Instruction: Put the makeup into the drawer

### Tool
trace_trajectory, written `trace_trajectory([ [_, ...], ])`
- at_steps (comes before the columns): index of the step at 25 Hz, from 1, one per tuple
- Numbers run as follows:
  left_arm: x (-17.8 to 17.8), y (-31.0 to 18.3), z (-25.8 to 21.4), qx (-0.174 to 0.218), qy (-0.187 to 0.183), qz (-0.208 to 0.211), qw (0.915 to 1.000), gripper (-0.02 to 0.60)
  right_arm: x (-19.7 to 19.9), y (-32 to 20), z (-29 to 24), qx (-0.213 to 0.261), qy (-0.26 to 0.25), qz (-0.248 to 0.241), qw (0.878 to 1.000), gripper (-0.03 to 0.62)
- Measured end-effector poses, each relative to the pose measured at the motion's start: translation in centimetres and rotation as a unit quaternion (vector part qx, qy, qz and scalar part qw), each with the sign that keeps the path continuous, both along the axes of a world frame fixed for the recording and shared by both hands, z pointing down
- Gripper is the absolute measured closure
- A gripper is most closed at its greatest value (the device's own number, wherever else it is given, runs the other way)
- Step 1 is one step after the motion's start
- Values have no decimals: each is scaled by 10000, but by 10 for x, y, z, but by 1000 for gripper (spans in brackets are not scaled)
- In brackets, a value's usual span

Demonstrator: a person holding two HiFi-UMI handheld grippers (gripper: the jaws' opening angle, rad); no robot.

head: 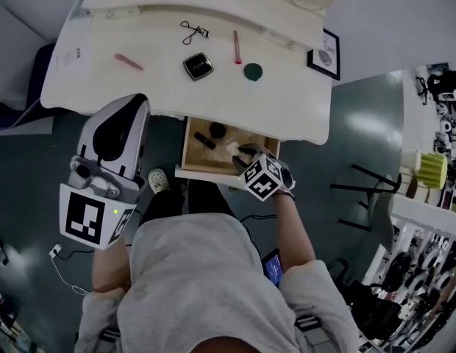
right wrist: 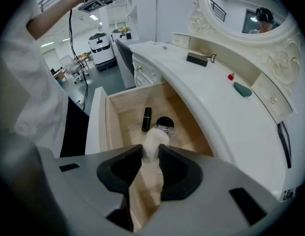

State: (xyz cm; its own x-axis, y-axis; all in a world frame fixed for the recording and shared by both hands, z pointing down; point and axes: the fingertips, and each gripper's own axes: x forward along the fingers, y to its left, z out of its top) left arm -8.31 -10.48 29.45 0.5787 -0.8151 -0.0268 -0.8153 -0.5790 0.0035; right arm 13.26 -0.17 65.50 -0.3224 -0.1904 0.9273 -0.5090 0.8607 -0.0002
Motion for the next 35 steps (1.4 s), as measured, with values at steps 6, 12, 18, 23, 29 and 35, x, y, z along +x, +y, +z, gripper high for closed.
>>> trace_trajectory([
  [6, -10, 4, 2, -73, -87, -253, 9996, 566, -7, 3, 23, -348, 184, -451, 9982, 477],
  [12, -18, 6, 5, -121, -185, -433, 9988, 566, -11, 4, 42, -617, 328, -734, 9949, 477],
  [18, -23, 8, 6, -152, -224, -584, 9979, 566, -13, 4, 51, -806, 298, -807, 9930, 477],
  [23, -27, 10, 7, -154, -259, -662, 9973, 566, -9, 4, 58, -891, 349, -782, 9923, 476],
  [29, -30, 11, 3, -120, -277, -704, 9971, 566, -8, 3, 59, -899, 370, -599, 9935, 462],
  [35, -29, 10, -2, -51, -274, -644, 9975, 566, -11, 1, 52, -782, 261, -441, 9956, 452],
])
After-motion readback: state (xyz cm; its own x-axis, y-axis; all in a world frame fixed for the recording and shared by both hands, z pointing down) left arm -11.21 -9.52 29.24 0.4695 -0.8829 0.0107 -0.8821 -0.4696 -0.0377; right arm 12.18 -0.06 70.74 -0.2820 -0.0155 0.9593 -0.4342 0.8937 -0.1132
